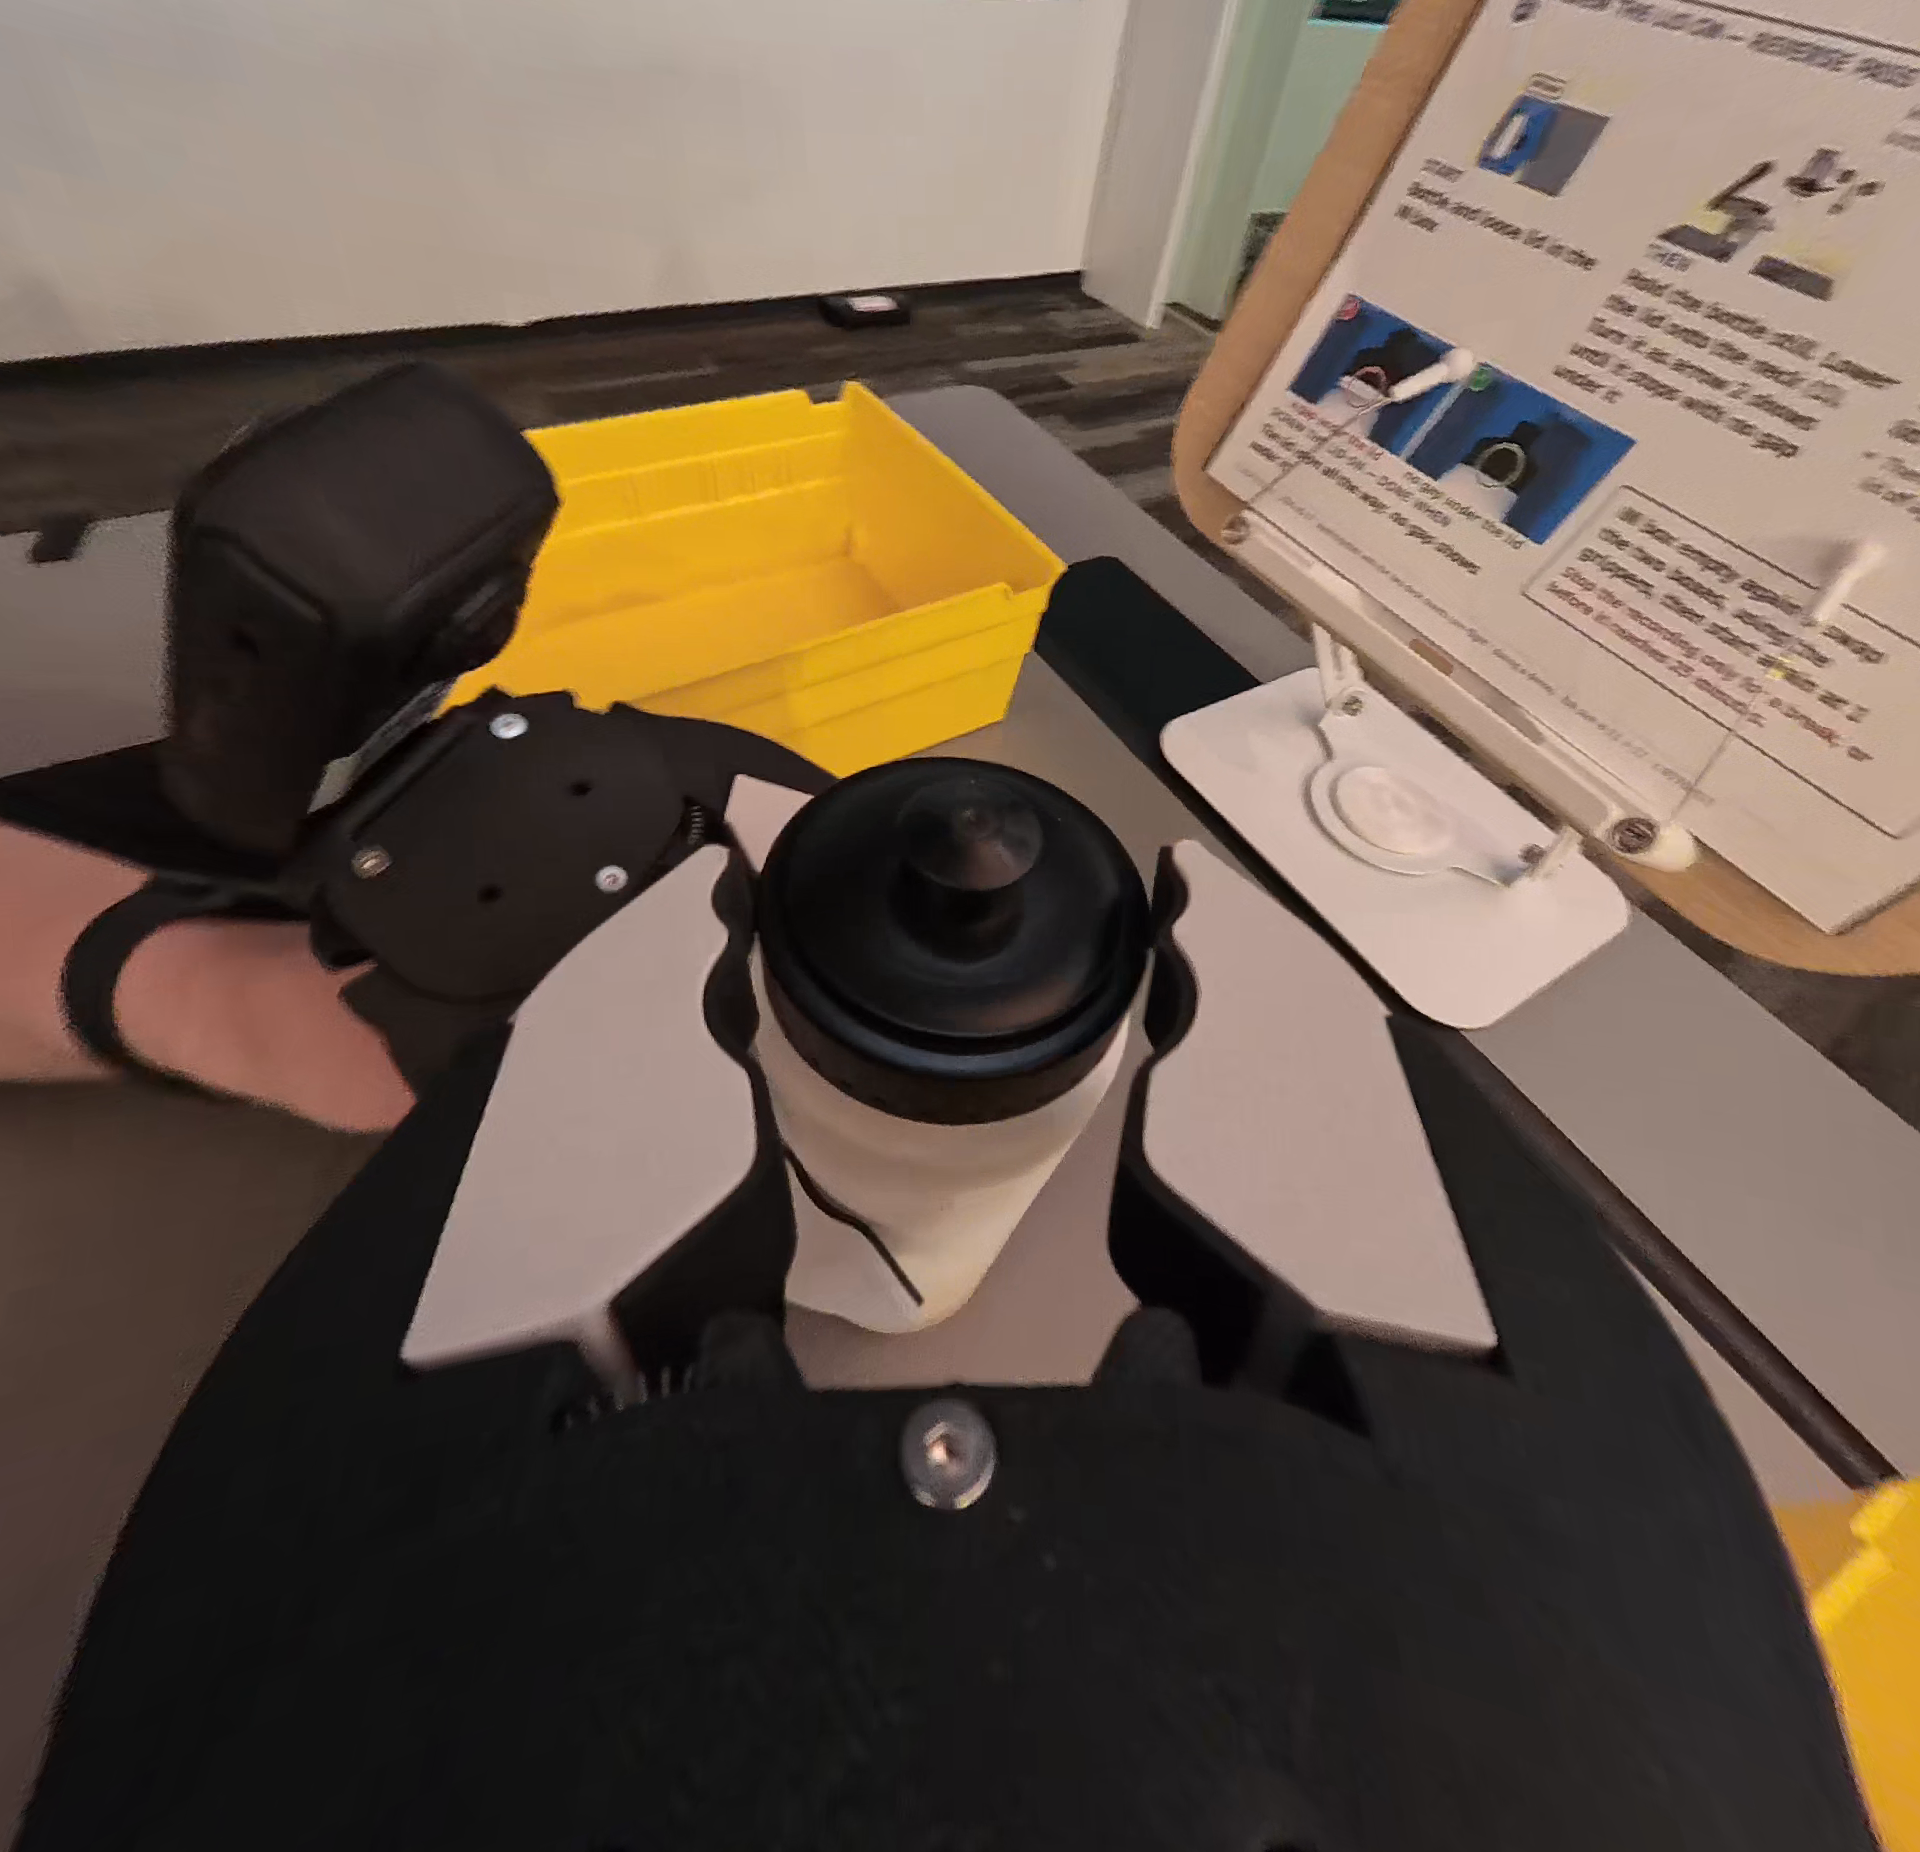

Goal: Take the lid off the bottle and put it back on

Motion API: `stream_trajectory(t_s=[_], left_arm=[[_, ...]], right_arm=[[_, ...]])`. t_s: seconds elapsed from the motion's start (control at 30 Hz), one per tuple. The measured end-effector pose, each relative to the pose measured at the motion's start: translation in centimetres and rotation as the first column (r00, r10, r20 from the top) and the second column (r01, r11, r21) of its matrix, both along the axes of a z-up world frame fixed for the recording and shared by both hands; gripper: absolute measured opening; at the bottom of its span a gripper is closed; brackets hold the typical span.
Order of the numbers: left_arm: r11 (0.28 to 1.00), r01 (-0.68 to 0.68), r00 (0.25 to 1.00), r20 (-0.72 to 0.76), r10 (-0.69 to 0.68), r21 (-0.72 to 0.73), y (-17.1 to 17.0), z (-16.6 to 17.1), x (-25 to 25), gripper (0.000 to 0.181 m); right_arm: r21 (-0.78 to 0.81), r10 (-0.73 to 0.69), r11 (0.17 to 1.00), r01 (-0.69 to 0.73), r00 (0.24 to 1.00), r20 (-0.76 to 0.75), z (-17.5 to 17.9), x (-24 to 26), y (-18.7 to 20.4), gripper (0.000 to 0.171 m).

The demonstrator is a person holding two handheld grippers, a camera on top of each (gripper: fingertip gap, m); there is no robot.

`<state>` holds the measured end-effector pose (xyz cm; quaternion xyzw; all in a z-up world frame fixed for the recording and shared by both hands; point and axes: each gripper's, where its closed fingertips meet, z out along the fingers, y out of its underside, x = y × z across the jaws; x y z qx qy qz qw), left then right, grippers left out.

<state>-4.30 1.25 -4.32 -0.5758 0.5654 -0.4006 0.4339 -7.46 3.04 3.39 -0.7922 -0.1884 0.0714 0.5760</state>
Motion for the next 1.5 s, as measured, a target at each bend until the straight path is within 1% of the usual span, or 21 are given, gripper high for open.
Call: stream_trajectory(t_s=[0.03,0.13,0.2,0.27,0.33,0.43,0.53,0.6,0.63,0.7,0.83,0.9,0.97,1.03,1.1,1.17,1.23,1.3,1.37,1.4,1.5], left_arm=[[1.0,0.025,1.0,0.0,-0.025,-0.004,-0.2,0.0,0.1,0.088],[0.996,0.094,0.996,0.009,-0.094,-0.005,-1.1,0.0,0.2,0.089],[0.991,0.136,0.991,0.017,-0.136,0.007,-1.6,0.0,0.3,0.089],[0.987,0.159,0.987,0.017,-0.159,0.008,-1.9,0.0,0.4,0.088],[0.985,0.17,0.985,0.02,-0.17,0.006,-2.0,0.0,0.3,0.089],[0.996,0.09,0.996,0.021,-0.09,-0.011,-0.9,0.1,0.2,0.089],[0.999,-0.045,0.999,-0.001,0.045,0.005,0.7,0.0,-0.3,0.088],[0.997,-0.072,0.997,-0.001,0.072,0.01,1.1,0.0,-0.5,0.088],[0.998,-0.064,0.998,0.001,0.064,0.01,1.1,0.0,-0.5,0.088],[0.999,-0.04,0.999,0.004,0.04,0.003,1.1,0.0,-0.4,0.088],[0.999,0.046,0.999,0.001,-0.046,-0.007,0.4,0.0,-0.2,0.089],[0.994,0.109,0.994,0.003,-0.108,-0.002,-0.5,0.0,0.0,0.089],[0.989,0.15,0.989,0.004,-0.15,0.011,-1.1,0.0,0.1,0.089],[0.984,0.177,0.984,0.0,-0.177,0.015,-1.4,0.0,0.1,0.089],[0.989,0.15,0.989,-0.001,-0.15,-0.003,-1.0,0.0,0.0,0.089],[0.998,0.057,0.998,0.008,-0.057,-0.019,0.2,0.0,-0.1,0.089],[0.999,-0.043,0.999,-0.002,0.043,0.004,1.2,0.0,-0.5,0.088],[0.997,-0.08,0.997,0.002,0.08,0.022,1.4,0.0,-0.6,0.088],[0.998,-0.055,0.998,0.005,0.055,0.015,1.3,0.0,-0.5,0.088],[0.999,-0.039,0.999,0.007,0.039,0.006,1.3,0.0,-0.5,0.088],[0.999,0.045,0.999,0.006,-0.045,-0.002,0.7,0.0,-0.3,0.089]], right_arm=[[0.004,0.055,0.999,-0.055,0.998,-0.031,0.3,0.0,-0.3,0.079],[0.014,0.208,0.978,-0.209,0.965,-0.156,1.0,0.3,-1.4,0.081],[0.001,0.29,0.956,-0.294,0.943,-0.161,0.6,0.1,-2.1,0.081],[-0.034,0.329,0.942,-0.333,0.939,-0.097,-0.4,-0.2,-2.5,0.08],[-0.044,0.298,0.954,-0.298,0.954,0.001,-1.0,0.1,-2.1,0.075],[-0.044,0.195,0.979,-0.197,0.98,-0.049,-1.0,0.0,-1.0,0.075],[-0.007,0.003,1.0,-0.004,0.997,-0.076,-1.0,-0.1,0.3,0.075],[0.011,-0.119,0.993,0.12,0.991,-0.067,-0.9,-0.1,0.7,0.075],[0.018,-0.142,0.99,0.143,0.988,-0.06,-0.9,0.0,0.7,0.075],[0.005,-0.094,0.996,0.094,0.995,-0.045,-0.9,0.0,0.6,0.074],[0.029,0.155,0.988,-0.153,0.978,-0.138,0.1,-0.2,-0.6,0.079],[0.046,0.205,0.979,-0.2,0.963,-0.174,0.4,0.1,-0.9,0.077],[-0.004,0.252,0.967,-0.256,0.956,-0.151,-0.5,-0.3,-1.3,0.076],[-0.018,0.259,0.965,-0.26,0.964,-0.066,-1.2,-0.5,-1.3,0.077],[-0.01,0.213,0.977,-0.214,0.974,-0.074,-1.1,-0.4,-0.8,0.076],[0.019,0.084,0.996,-0.082,0.987,-0.135,-1.0,-0.3,0.4,0.076],[0.065,-0.069,0.995,0.078,0.988,-0.14,-0.9,-0.2,1.2,0.077],[0.108,-0.169,0.977,0.183,0.977,-0.126,-0.8,-0.2,1.3,0.076],[0.093,-0.155,0.982,0.167,0.98,-0.123,-0.8,-0.2,1.3,0.077],[0.078,-0.104,0.99,0.114,0.987,-0.123,-0.8,-0.2,1.3,0.076],[0.088,0.133,0.989,-0.123,0.983,-0.125,-0.1,-0.4,0.2,0.08]])
